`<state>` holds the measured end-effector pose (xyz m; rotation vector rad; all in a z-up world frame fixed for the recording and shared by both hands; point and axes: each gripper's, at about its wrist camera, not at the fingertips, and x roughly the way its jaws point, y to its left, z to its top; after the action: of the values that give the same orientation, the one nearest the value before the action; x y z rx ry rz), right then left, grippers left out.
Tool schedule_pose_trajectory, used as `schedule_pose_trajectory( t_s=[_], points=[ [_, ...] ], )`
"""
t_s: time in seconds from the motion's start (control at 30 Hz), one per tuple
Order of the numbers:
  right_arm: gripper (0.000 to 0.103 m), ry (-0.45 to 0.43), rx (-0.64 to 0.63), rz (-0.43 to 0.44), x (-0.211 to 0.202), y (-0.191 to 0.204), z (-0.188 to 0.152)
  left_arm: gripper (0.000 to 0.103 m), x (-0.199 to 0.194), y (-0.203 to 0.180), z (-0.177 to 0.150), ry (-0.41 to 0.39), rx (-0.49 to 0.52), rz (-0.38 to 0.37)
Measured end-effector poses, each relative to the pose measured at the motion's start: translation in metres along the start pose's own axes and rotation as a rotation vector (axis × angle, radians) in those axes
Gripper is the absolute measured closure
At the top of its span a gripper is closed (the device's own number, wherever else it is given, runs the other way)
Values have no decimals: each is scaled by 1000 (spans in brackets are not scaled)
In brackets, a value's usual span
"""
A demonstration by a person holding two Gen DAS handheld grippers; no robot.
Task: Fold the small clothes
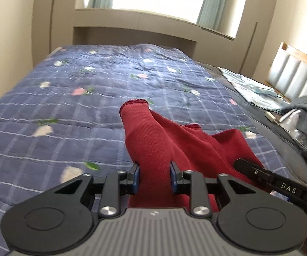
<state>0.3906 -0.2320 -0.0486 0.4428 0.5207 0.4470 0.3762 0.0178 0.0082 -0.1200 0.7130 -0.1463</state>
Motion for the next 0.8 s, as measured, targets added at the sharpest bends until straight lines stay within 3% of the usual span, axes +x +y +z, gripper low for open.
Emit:
schedule_pose_trajectory(
  t_s=[0.3, 0.57, 0.7, 0.77, 0.8],
  points=[
    [87, 80, -63, 36, 57, 54, -20, 73, -3, 74, -3, 5, -63, 91],
    [83, 112, -83, -33, 65, 50, -34, 68, 18, 114, -37, 51, -155, 74],
    [67, 128, -57, -72, 60, 38, -38, 55, 21, 123, -45, 74, -167, 78],
    [53, 128, -64, -102, 55, 35, -43, 42, 20, 124, -49, 83, -158, 85],
    [40, 125, -73, -127, 54, 34, -45, 29, 20, 124, -51, 87, -155, 92]
  ],
)
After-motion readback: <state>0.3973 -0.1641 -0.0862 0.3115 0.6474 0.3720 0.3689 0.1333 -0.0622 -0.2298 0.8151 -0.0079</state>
